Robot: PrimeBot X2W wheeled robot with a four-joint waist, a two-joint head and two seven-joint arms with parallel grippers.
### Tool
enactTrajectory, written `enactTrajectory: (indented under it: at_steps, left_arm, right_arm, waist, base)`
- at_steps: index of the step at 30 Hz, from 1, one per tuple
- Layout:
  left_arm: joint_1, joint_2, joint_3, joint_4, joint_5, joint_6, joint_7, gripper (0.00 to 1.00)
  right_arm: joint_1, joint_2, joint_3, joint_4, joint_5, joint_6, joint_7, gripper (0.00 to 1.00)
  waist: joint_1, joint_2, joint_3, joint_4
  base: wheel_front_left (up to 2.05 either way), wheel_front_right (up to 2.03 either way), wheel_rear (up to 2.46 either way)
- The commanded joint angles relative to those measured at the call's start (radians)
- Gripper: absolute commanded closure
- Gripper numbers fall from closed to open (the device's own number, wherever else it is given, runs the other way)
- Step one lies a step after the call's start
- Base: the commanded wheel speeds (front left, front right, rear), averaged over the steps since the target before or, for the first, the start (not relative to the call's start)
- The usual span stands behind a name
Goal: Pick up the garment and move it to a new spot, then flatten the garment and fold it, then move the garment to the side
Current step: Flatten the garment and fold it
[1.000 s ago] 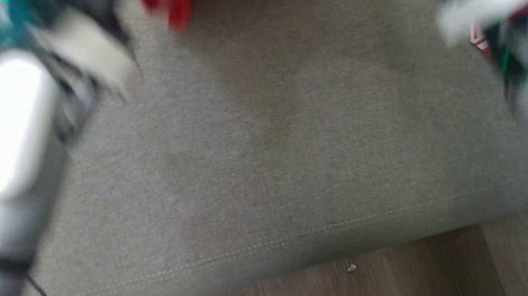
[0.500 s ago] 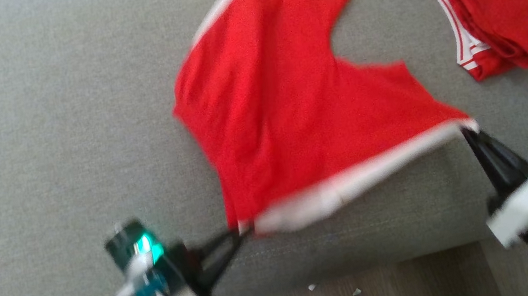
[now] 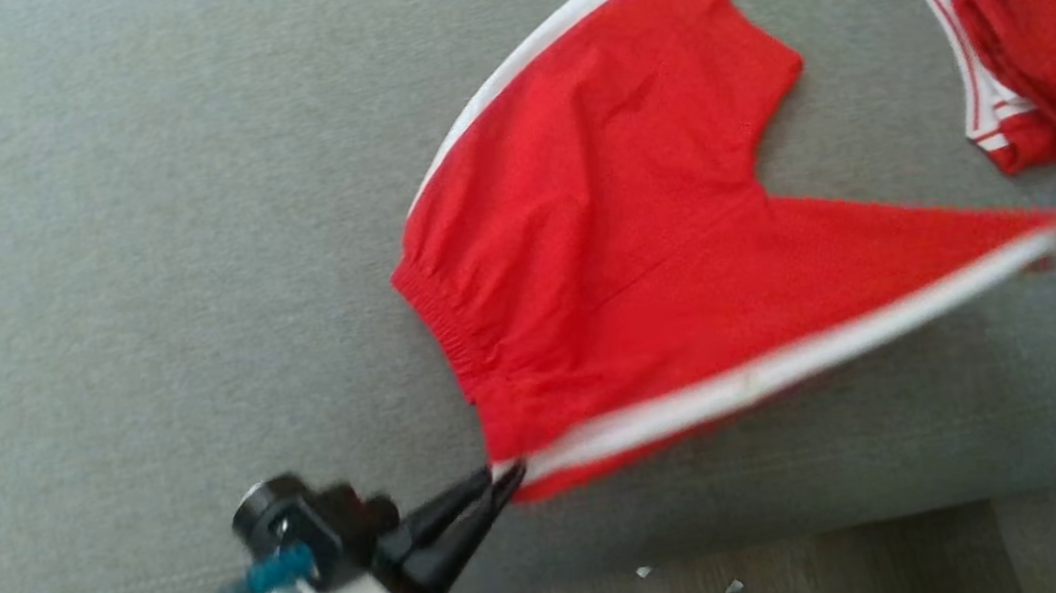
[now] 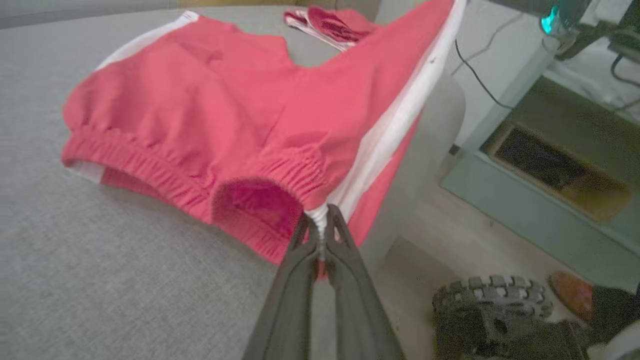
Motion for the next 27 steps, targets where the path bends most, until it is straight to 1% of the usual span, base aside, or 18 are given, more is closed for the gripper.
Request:
enactTrajectory:
  at_steps: [1, 4, 7, 11, 15, 21, 27]
  left_arm:
    - [-0.05, 0.014, 0.042, -0.031, -0.016, 0.001, -0.008, 1.0]
    - [-0.103, -0.019, 0.059, -0.034, -0.094, 0.001, -0.011, 1.0]
    - [-0.16, -0.05, 0.076, -0.018, -0.175, 0.001, -0.013, 1.0]
    - [-0.219, -0.082, 0.102, 0.036, -0.265, 0.001, -0.014, 1.0]
    - [-0.267, -0.116, 0.139, 0.065, -0.354, 0.001, -0.014, 1.0]
    - [-0.335, -0.133, 0.162, 0.095, -0.411, 0.001, -0.014, 1.0]
    - [-0.392, -0.134, 0.141, 0.17, -0.458, 0.001, -0.014, 1.0]
  right_arm:
    - [-0.054, -0.02, 0.013, -0.027, -0.013, -0.001, 0.004, 1.0]
    - [-0.161, -0.029, 0.025, 0.05, -0.034, -0.001, 0.037, 1.0]
    - [-0.271, -0.07, 0.041, 0.14, -0.062, -0.001, 0.073, 1.0]
    - [-0.422, -0.137, 0.105, 0.25, -0.081, -0.001, 0.117, 1.0]
    - [-0.584, -0.178, 0.164, 0.342, -0.073, -0.001, 0.155, 1.0]
    - [-0.796, -0.225, 0.267, 0.456, -0.059, -0.001, 0.212, 1.0]
    - [-0.972, -0.239, 0.373, 0.586, -0.038, -0.001, 0.257, 1.0]
  waist:
    - [0.0, -0.0001, 0.002, 0.01]
    - [0.0, -0.0001, 0.005, 0.04]
    - [0.0, -0.0001, 0.015, 0.07]
    - [0.0, -0.0001, 0.033, 0.097]
    - [0.0, -0.0001, 0.06, 0.119]
    - [0.0, -0.0001, 0.116, 0.142]
    - [0.0, -0.0001, 0.172, 0.157]
  base:
    - [0.0, 0.0, 0.0]
    - [0.0, 0.0, 0.0]
    - [0.0, 0.0, 0.0]
    - [0.0, 0.0, 0.0]
    - [0.0, 0.0, 0.0]
    - [0.0, 0.0, 0.0]
    - [0.0, 0.0, 0.0]
